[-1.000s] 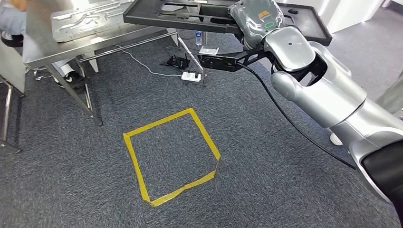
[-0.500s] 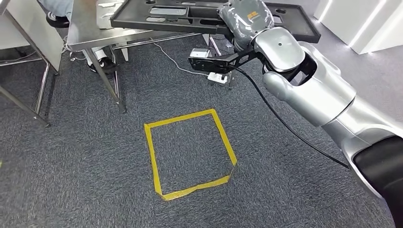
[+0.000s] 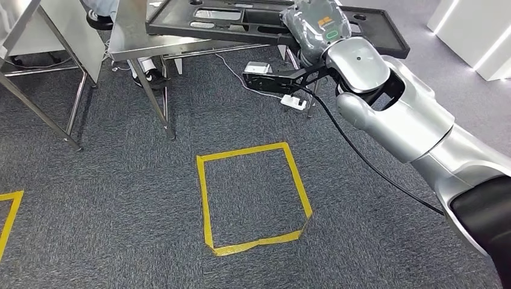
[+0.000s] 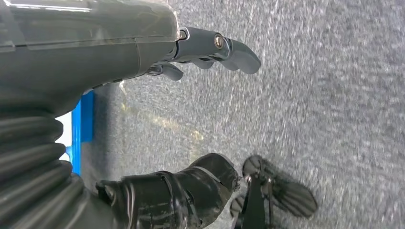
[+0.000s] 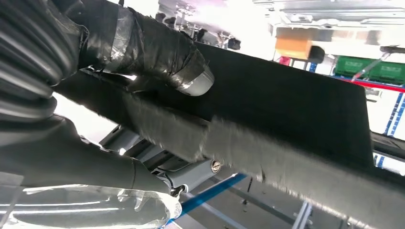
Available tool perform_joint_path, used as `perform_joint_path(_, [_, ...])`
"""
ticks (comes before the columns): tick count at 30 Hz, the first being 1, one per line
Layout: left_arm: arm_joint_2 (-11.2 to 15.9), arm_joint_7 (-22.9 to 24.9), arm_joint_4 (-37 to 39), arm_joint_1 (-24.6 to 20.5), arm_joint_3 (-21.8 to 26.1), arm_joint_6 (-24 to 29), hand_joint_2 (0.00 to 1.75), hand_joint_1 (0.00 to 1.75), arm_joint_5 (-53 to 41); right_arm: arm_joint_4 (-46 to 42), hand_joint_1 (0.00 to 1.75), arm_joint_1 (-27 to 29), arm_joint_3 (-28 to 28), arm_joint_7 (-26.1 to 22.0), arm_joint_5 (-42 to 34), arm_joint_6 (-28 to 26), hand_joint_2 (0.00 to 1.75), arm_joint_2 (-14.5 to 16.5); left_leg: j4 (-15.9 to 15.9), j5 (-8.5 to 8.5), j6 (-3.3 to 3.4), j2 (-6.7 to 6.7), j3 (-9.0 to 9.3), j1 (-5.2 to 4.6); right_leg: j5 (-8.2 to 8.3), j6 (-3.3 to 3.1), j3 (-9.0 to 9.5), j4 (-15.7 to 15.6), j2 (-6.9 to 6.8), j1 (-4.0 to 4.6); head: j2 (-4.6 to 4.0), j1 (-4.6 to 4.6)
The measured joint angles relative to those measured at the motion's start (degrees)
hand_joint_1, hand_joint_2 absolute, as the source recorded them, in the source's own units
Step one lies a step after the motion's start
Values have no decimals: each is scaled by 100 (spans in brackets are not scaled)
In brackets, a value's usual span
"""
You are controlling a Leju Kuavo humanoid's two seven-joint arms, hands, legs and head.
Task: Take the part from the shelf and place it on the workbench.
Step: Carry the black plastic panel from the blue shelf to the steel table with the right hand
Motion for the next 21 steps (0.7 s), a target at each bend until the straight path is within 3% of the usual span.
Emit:
perform_joint_path(2, [2,-12,-1,-6,0,-1,175,0,-10,-3,175,-5,-1,4,-1,-2,175,1,475,-243,-77,47,-229,28,1,-36,45,-40,-15,-31,0,-9])
perform_joint_path(4, [4,-27,-1,-6,0,-4,175,0,-31,-2,175,5,0,8,-2,-3,175,1,1198,-508,-143,79,-611,70,-18,-56,59,-40,-16,-34,0,-15])
perform_joint_path(5, [3,-33,-1,-3,0,-5,175,0,-42,-2,175,17,0,7,-2,-4,175,2,1418,-537,-166,87,-749,91,-30,-58,68,-37,-14,-37,0,-16])
perform_joint_path(6, [3,-38,-1,0,0,-7,175,0,-53,-2,175,32,1,5,-2,-5,175,2,1429,-458,-183,95,-789,110,-45,-53,80,-31,-12,-43,0,-15])
perform_joint_path(7, [3,-42,-1,0,0,-6,175,0,-63,-2,175,43,1,3,-2,-8,175,2,1208,-276,-194,103,-709,125,-63,-40,98,-22,-11,-52,0,-15])
perform_joint_path(9, [4,-50,-1,-4,0,8,175,0,-86,-2,175,45,0,3,0,-16,175,2,407,110,-193,121,-339,126,-109,7,138,-6,-14,-65,0,-17])
perform_joint_path(11, [7,-59,-1,-11,-1,28,175,0,-108,1,175,35,-1,4,3,-24,175,1,-78,233,-142,120,-97,91,-135,68,154,-6,-17,-64,0,-16])
perform_joint_path(13, [8,-66,-1,-12,-2,41,175,0,-122,4,175,35,-2,3,4,-28,175,1,-122,215,-101,105,-77,74,-144,93,153,-8,-21,-53,0,-10])
perform_joint_path(17, [5,-73,1,-14,-22,87,175,0,-204,9,175,27,-2,3,5,-34,175,2,-141,244,-119,91,-84,91,-131,-71,162,-27,-37,-24,0,3])
perform_joint_path(21, [7,-61,1,-18,-93,137,175,0,-276,11,175,26,-2,2,5,-40,175,8,-135,233,-80,77,-89,88,-117,-26,189,-77,-55,-21,0,5])
